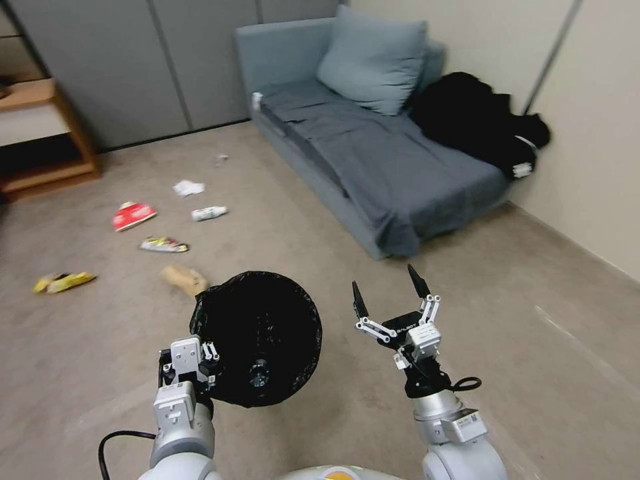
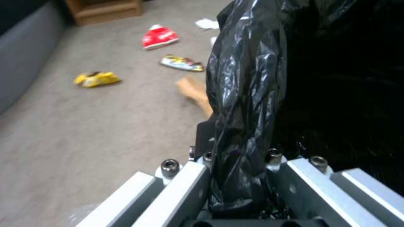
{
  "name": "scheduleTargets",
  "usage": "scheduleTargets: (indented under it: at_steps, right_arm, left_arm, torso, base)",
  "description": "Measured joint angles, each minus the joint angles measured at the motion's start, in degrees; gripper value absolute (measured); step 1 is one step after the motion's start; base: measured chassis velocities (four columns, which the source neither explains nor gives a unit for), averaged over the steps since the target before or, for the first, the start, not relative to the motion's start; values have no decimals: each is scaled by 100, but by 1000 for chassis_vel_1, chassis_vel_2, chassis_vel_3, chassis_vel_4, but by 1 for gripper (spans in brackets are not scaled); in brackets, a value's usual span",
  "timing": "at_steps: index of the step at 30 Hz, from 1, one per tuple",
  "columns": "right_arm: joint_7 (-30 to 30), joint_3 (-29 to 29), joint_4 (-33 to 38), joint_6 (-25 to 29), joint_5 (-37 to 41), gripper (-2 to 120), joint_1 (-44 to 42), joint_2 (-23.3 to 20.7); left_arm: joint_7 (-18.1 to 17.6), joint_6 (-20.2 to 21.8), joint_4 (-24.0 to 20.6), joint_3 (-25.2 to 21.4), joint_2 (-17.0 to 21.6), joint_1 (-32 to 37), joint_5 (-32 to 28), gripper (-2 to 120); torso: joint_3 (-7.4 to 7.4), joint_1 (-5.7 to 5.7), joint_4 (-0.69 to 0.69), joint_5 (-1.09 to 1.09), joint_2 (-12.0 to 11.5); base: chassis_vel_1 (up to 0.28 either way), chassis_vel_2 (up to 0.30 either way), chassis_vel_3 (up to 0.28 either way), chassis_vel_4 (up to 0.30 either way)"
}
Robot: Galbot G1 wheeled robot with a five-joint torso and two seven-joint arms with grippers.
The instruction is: Pick up the trash bin, then pick up the garbage from the floor and place it into the trash bin.
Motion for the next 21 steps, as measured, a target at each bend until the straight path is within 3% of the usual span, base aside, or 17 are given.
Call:
scheduleTargets:
  at_steps: [21]
  right_arm:
    - [-130,33,78,-5,12,100,-72,-2]
  left_arm:
    - [19,-36,-1,35,-51,36,63,1]
  torso:
    - [0,0,0,0,0]
  base:
    - [119,123,126,118]
